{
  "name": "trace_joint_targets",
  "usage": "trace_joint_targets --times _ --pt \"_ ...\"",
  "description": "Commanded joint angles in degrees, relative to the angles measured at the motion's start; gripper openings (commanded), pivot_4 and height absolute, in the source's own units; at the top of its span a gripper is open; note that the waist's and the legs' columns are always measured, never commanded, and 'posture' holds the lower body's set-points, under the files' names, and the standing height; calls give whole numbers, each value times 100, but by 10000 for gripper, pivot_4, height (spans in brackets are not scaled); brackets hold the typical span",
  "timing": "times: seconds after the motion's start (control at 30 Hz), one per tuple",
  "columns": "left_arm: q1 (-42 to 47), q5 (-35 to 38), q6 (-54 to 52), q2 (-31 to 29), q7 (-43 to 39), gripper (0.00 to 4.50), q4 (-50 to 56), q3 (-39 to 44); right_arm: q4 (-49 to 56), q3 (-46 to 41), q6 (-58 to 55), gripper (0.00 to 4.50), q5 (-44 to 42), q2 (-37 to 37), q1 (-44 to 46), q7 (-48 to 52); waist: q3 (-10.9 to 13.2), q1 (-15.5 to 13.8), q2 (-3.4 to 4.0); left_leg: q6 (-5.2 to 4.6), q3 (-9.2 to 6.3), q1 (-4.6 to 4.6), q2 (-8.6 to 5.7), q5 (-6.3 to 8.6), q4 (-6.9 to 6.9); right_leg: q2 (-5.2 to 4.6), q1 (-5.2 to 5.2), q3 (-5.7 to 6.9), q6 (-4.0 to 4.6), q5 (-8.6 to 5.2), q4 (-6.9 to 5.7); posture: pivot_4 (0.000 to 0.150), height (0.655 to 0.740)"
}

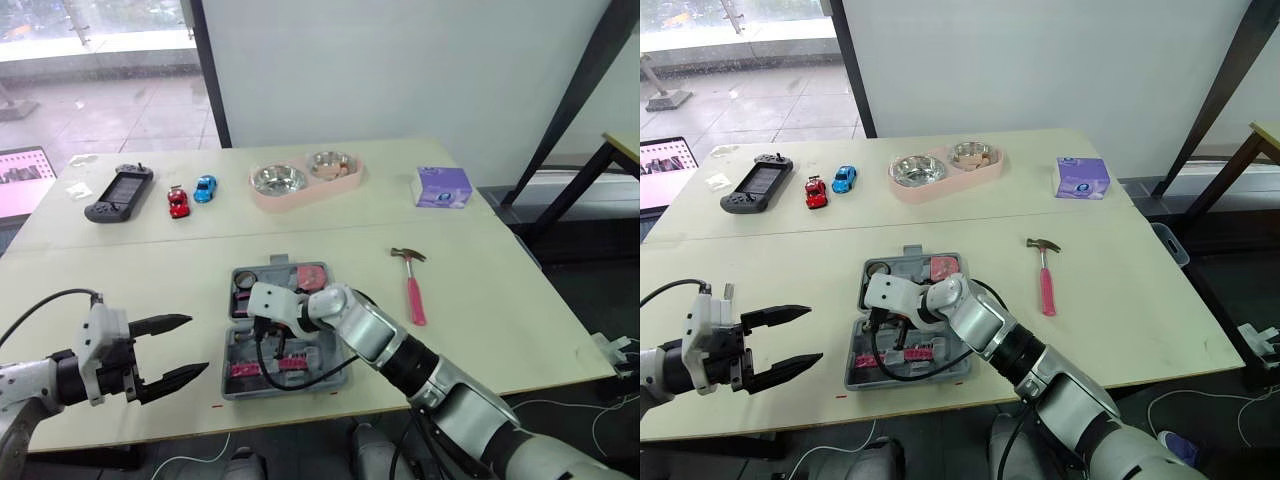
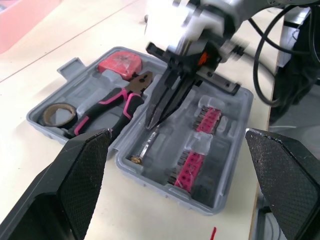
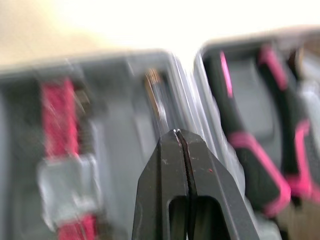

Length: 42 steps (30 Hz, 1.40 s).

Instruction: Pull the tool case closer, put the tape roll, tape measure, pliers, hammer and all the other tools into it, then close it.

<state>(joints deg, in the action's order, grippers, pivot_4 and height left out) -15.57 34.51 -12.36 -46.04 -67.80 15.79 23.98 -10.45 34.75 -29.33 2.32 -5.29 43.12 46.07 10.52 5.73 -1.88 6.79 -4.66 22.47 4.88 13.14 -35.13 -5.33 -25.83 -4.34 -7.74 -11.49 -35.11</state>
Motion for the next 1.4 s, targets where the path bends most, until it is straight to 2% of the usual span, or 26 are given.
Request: trace_joint_targets --times 0.03,0.17,0.3,0.47,0.57,0.67,0.8,0.9,1.03,1.2,1.3,1.4 --pt "17 193 -9 24 59 45000 -68 362 890 -692 262 285 -392 -99 183 150 0 -10 0 0 0 0 0 0 0 0 0 0 0 0 0 1500 7387" --pt "-34 218 -22 -3 69 45000 -266 568 1607 -1224 8 285 -742 -627 52 439 0 -37 0 0 0 0 0 0 1 0 0 0 0 -1 3 1500 7387" --pt "-193 64 235 -53 -50 45000 -954 1006 2312 -2033 -372 285 -1274 -1632 -720 746 -2 -49 -8 2 0 1 0 1 0 -2 6 0 0 -3 18 1500 7387" --pt "-488 -255 816 -246 -247 45000 -2311 1690 2228 -3378 -42 285 -1528 -3026 -1903 945 7 -30 -16 2 1 3 -1 2 9 -2 1 0 1 -4 30 1500 7387" --pt "-606 -469 1278 -475 -277 45000 -3434 2068 1646 -4540 422 8697 -1843 -3647 -2747 1175 9 -23 -16 0 8 4 0 4 14 -4 2 -1 3 -2 59 1500 7387" --pt "-755 -727 1793 -715 -305 45000 -4518 2238 982 -5355 1065 23740 -1969 -4055 -3651 1488 9 -27 -23 1 11 5 0 8 16 -7 18 0 4 -1 96 1500 7387" --pt "-799 -780 2212 -975 -373 45000 -5646 2444 141 -5847 1985 44365 -1859 -4345 -4483 1697 9 -9 -28 23 40 1 -3 26 12 -27 22 -1 4 -1 116 1500 7387" --pt "-746 -720 2419 -1100 -410 45000 -6166 2535 -370 -5927 2486 44365 -1849 -4427 -4746 1816 10 18 -29 43 43 0 -2 38 10 -27 16 -1 3 -2 121 1500 7387" --pt "-759 -698 2572 -1115 -488 45000 -6363 2497 -842 -5929 2831 44365 -1871 -4353 -4849 1732 11 31 -25 45 42 -10 -2 40 8 -27 5 4 14 5 146 1500 7387" --pt "-660 -683 2596 -978 -503 45000 -6287 2390 -672 -5807 2844 44365 -1933 -4301 -5002 1685 10 39 -27 45 47 -10 -2 40 4 -27 6 6 23 12 193 1500 7387" --pt "-651 -666 2536 -737 -523 45000 -5875 2254 -187 -5815 2507 44365 -2139 -4290 -5113 1680 10 29 -24 45 53 -10 -2 40 4 -27 5 2 26 14 195 1500 7387" --pt "-799 -407 2053 -118 -237 45000 -4213 1977 887 -5879 1558 44365 -2691 -4131 -5200 1379 9 -8 -25 45 54 -11 -2 40 9 -28 5 -2 31 18 193 1500 7387"
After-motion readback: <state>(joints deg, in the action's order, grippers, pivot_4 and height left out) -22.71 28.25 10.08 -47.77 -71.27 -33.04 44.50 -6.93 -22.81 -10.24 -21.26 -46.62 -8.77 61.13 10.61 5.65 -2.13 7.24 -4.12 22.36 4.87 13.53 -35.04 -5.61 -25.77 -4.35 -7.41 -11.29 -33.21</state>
